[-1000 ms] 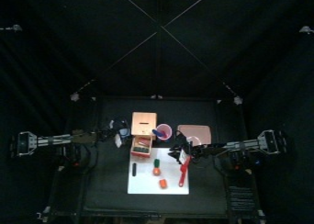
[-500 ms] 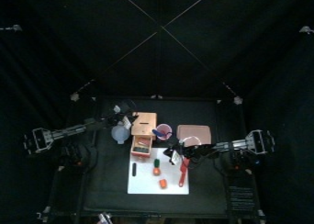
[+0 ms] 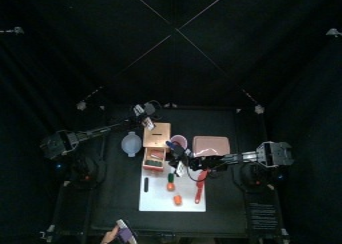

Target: Close drawer

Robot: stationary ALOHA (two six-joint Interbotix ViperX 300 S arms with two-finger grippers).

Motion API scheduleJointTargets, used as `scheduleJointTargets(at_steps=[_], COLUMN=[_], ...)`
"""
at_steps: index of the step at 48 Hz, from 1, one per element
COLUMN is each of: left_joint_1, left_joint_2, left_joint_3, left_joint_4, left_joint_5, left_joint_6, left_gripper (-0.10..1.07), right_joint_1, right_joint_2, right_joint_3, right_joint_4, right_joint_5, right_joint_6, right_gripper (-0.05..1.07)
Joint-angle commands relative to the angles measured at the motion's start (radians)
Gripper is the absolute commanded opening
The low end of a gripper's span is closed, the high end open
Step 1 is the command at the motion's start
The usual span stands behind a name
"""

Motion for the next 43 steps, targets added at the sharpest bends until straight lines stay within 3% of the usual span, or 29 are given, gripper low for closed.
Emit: scheduleJointTargets(at_steps=[1,13,22,32,43], left_joint_1=[0.012,0.015,0.017,0.025,0.026], left_joint_2=[0.028,0.101,0.118,0.126,0.143], left_joint_3=[-0.072,-0.127,-0.137,-0.130,-0.140], left_joint_4=[0.035,0.052,0.011,-0.117,-0.258], left_joint_5=[0.034,0.048,0.067,0.060,0.067], left_joint_6=[0.002,0.052,0.155,0.327,0.546], left_gripper=[0.76,0.76,0.76,0.76,0.76], right_joint_1=[0.038,0.081,0.121,0.175,0.187], right_joint_2=[0.005,0.138,0.216,0.314,0.385], right_joint_3=[-0.067,-0.190,-0.311,-0.440,-0.511], right_joint_4=[-0.009,0.012,0.003,-0.005,0.041], right_joint_5=[-0.008,0.023,0.183,0.383,0.391], right_joint_6=[0.000,0.000,-0.002,-0.023,-0.077], right_gripper=[0.08,0.08,0.08,0.08,0.08])
